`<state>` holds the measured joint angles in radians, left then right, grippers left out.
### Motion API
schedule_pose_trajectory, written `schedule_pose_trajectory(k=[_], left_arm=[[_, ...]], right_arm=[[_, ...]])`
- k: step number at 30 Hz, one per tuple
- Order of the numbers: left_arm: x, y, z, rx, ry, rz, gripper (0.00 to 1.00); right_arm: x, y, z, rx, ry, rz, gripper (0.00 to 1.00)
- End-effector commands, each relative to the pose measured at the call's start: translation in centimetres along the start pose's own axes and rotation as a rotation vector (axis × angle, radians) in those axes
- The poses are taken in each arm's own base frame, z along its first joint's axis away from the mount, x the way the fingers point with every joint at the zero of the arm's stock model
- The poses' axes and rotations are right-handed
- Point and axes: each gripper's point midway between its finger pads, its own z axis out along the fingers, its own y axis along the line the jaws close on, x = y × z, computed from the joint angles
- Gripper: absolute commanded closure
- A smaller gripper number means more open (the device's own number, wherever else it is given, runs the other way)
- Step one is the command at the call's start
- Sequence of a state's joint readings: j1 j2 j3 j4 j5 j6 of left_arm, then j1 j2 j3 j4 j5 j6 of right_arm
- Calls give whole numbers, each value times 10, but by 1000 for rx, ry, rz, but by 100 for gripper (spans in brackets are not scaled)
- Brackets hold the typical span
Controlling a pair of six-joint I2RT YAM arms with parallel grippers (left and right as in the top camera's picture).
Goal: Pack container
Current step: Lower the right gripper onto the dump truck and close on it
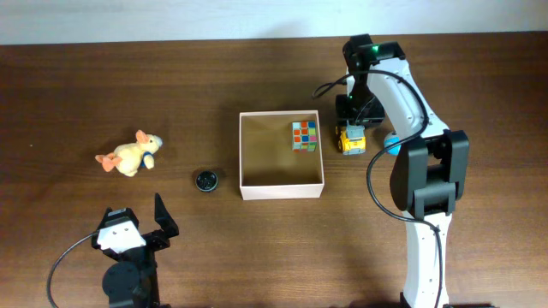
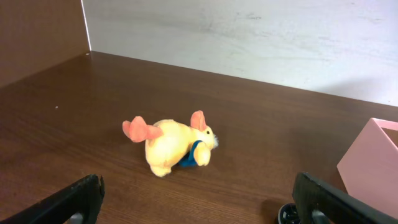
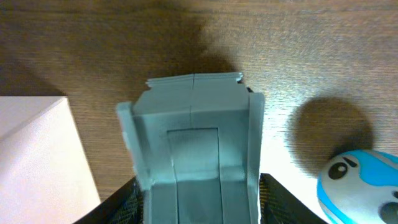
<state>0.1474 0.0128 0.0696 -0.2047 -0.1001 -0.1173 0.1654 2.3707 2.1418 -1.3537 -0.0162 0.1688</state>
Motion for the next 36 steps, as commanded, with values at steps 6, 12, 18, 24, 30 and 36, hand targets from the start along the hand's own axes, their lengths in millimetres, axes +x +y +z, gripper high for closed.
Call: schedule_pose_trajectory(k=[6, 12, 18, 24, 30, 36], left_arm=[[3, -1, 1, 11, 4, 1, 1], [3, -1, 1, 11, 4, 1, 1], [3, -1, 1, 11, 4, 1, 1], [3, -1, 1, 11, 5, 1, 1], [3, -1, 1, 11, 5, 1, 1], [3, -1, 1, 11, 5, 1, 1]], right_arm=[[-14, 1, -21, -8, -67, -32, 47], [-13, 1, -21, -7, -63, -49, 48], [-13, 0, -20, -2, -61, -75, 47], [-12, -2, -20, 8, -57, -84, 47], [-3, -4, -8, 16, -17, -83, 46], [0, -5, -3, 17, -3, -83, 46]])
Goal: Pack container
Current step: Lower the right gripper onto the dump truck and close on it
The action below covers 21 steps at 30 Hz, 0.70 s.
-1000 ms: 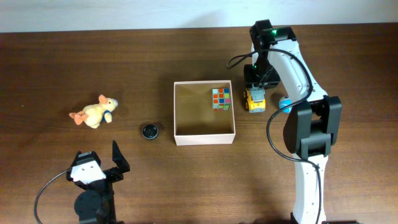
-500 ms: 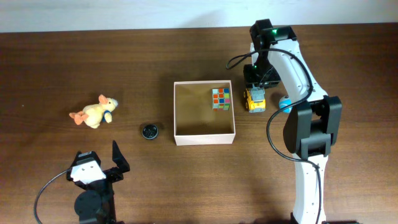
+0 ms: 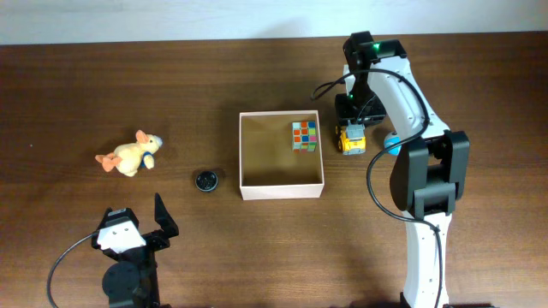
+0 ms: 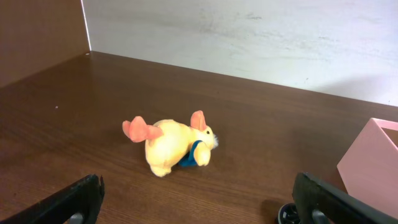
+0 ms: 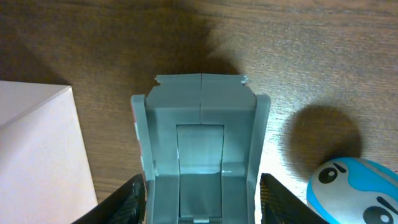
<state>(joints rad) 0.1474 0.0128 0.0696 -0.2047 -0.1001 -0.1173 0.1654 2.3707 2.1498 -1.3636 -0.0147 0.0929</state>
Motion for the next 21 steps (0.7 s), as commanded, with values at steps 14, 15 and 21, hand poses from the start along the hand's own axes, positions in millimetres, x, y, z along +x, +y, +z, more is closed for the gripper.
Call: schedule_pose_trajectory(k=[14, 15, 21], left_arm=[[3, -1, 1, 11, 4, 1, 1], [3, -1, 1, 11, 5, 1, 1], [3, -1, 1, 11, 5, 1, 1]], right_arm=[[0, -5, 6, 16, -4, -7, 47], [1, -5, 7, 16, 0, -7, 47], [5, -5, 13, 17, 15, -7, 47]])
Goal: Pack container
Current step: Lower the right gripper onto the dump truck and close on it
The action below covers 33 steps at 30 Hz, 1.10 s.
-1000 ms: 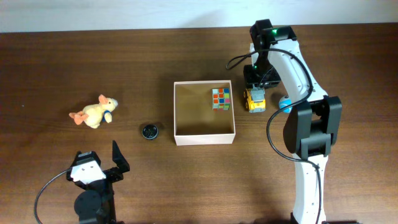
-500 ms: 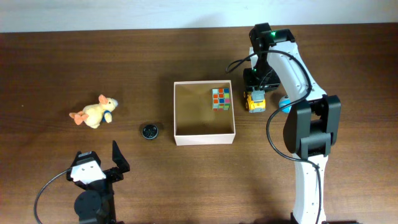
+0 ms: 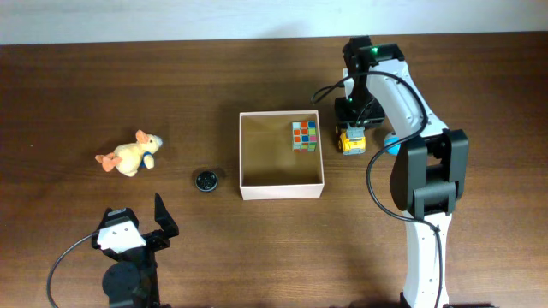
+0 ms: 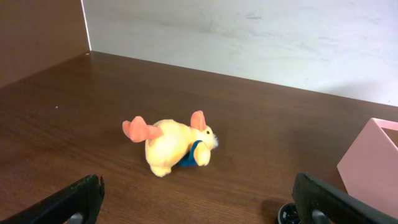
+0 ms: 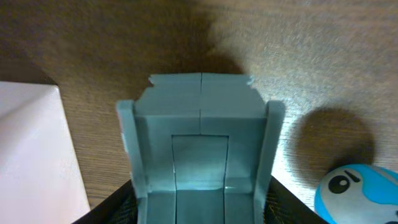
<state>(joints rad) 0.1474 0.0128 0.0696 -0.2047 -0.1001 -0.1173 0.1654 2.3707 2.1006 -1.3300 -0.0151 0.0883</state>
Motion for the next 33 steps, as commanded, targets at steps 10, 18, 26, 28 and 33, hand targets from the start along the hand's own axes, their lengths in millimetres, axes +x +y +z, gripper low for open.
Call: schedule_pose_trajectory(k=[10, 18, 26, 28, 33], left_arm=[[3, -1, 1, 11, 5, 1, 1], [3, -1, 1, 11, 5, 1, 1], [3, -1, 1, 11, 4, 1, 1], [3, -1, 1, 11, 5, 1, 1], [3, -1, 1, 11, 5, 1, 1]], right_arm=[[0, -5, 0, 16, -4, -3, 61], [0, -4, 0, 16, -6, -3, 61], [-4, -4, -11, 15, -21, -3, 61], [-6, -4, -16, 14, -31, -3, 61], [-10, -3, -27, 12, -50, -3, 61]])
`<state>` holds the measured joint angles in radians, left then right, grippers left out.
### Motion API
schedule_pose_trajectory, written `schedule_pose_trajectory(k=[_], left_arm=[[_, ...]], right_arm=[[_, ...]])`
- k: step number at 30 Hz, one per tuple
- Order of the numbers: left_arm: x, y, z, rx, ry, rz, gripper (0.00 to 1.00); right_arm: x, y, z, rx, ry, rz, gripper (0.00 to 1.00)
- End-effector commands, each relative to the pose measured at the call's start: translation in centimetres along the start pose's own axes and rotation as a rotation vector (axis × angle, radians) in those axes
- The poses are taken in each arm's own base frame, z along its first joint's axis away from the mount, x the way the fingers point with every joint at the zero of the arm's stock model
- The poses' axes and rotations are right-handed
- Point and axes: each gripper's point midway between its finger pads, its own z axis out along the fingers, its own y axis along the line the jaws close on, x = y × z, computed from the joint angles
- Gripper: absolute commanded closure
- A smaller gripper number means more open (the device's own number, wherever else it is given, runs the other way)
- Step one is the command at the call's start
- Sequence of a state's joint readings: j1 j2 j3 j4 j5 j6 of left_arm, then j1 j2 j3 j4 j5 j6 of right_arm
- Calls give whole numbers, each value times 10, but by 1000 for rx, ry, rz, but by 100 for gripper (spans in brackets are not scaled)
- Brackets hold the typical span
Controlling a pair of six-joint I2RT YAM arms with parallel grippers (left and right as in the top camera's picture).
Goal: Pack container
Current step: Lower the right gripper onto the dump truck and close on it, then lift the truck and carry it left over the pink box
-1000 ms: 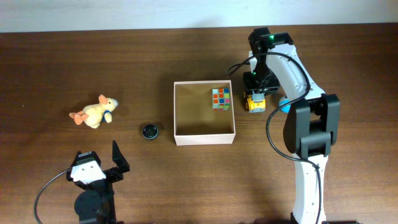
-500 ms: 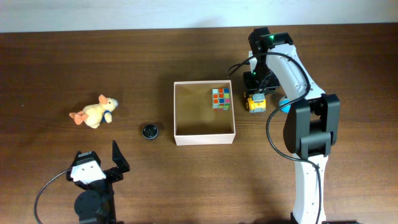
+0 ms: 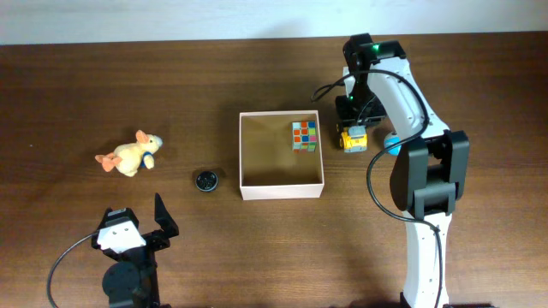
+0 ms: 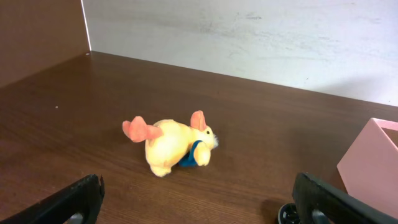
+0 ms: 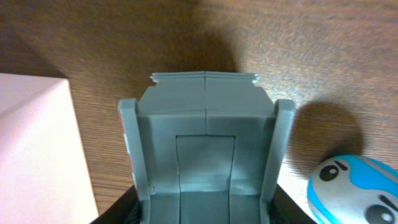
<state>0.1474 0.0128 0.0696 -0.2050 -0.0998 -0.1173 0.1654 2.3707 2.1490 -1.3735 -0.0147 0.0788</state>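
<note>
A toy truck (image 3: 352, 138) with a yellow cab and a grey tipper bed (image 5: 205, 155) stands on the table just right of the open white box (image 3: 282, 193). My right gripper (image 5: 203, 210) is over it, its black fingers tight against both sides of the bed. A colour cube (image 3: 304, 135) lies in the box's far right corner. A yellow plush duck (image 4: 171, 144) and a small black wheel (image 3: 205, 180) lie left of the box. My left gripper (image 4: 199, 205) stands open and holds nothing at the near left.
A blue and white round toy (image 5: 356, 188) lies right of the truck, partly under my right arm (image 3: 402, 94). The box's pink wall (image 5: 34, 149) is close on the truck's left. A white wall (image 4: 249, 37) backs the table.
The truck has shifted slightly away from the box and a touch toward the far edge, still between my right fingers. The left arm, duck, wheel and cube have not moved.
At every earlier moment my right gripper was down over the truck beside the box's right wall, with the grey bed between its fingers. Truck and gripper only shifted by small amounts. The left gripper stayed open at the near left.
</note>
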Motion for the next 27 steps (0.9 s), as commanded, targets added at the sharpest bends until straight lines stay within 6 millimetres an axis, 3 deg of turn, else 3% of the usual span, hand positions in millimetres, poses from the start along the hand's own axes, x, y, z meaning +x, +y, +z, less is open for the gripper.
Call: schedule_pose_trajectory(k=[1, 7, 18, 24, 27], left_arm=[[3, -1, 1, 11, 4, 1, 1], [3, -1, 1, 11, 4, 1, 1], [3, -1, 1, 11, 4, 1, 1], [3, -1, 1, 11, 4, 1, 1], [3, -1, 1, 11, 4, 1, 1]], right_arm=[[-9, -4, -16, 12, -48, 7, 61], [-13, -3, -31, 11, -69, 6, 61], [-17, 0, -109, -1, -187, 8, 61], [-10, 22, -141, -72, -230, -4, 60], [-7, 44, -148, -133, -241, -33, 60]])
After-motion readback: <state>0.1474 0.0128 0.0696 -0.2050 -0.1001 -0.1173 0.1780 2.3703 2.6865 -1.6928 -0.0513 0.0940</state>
